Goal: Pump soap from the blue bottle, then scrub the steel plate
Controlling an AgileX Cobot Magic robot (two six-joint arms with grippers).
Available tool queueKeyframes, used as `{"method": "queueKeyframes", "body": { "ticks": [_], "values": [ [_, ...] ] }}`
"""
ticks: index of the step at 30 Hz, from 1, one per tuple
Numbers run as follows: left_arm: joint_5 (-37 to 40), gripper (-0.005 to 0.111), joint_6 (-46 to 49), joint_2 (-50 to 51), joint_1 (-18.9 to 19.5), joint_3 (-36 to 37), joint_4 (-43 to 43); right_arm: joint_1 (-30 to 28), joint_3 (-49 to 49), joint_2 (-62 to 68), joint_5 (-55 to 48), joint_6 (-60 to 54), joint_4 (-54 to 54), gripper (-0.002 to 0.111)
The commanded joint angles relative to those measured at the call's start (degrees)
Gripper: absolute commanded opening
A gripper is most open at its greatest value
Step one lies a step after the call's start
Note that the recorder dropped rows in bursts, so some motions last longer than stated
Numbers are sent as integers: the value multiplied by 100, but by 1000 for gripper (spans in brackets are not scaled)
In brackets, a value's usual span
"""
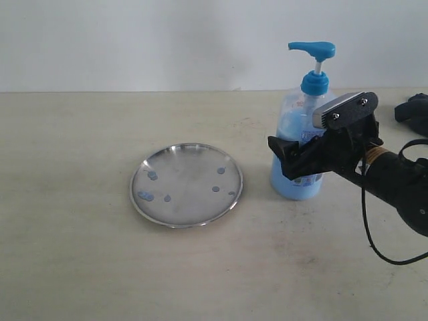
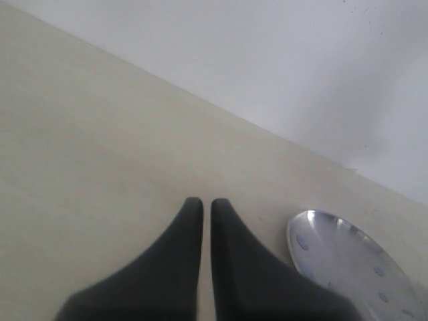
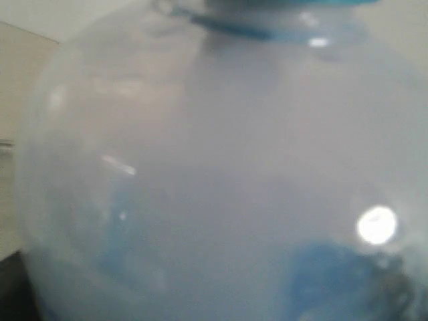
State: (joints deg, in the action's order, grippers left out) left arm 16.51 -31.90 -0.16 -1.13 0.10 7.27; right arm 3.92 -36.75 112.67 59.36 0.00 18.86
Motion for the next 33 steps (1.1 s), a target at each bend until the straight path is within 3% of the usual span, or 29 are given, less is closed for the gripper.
{"method": "queueKeyframes", "body": {
  "ticks": [1,6,10,20,26,33],
  "values": [
    [-23,4,-21,16,-9,-10,-38,7,-48,10,-167,0,-73,38],
    [-23,4,-21,16,-9,-10,-38,7,-48,10,-544,0,-48,0],
    [-23,4,-21,16,-9,-10,-38,7,-48,10,-928,0,-48,0],
    [-23,4,-21,16,-9,-10,-38,7,-48,-1,-696,0,-48,0],
    [-23,4,195,16,-9,-10,586,7,-48,-1,-696,0,-38,0],
    [-302,4,32,16,-9,-10,354,7,-48,-1,-696,0,-38,0]
  ]
}}
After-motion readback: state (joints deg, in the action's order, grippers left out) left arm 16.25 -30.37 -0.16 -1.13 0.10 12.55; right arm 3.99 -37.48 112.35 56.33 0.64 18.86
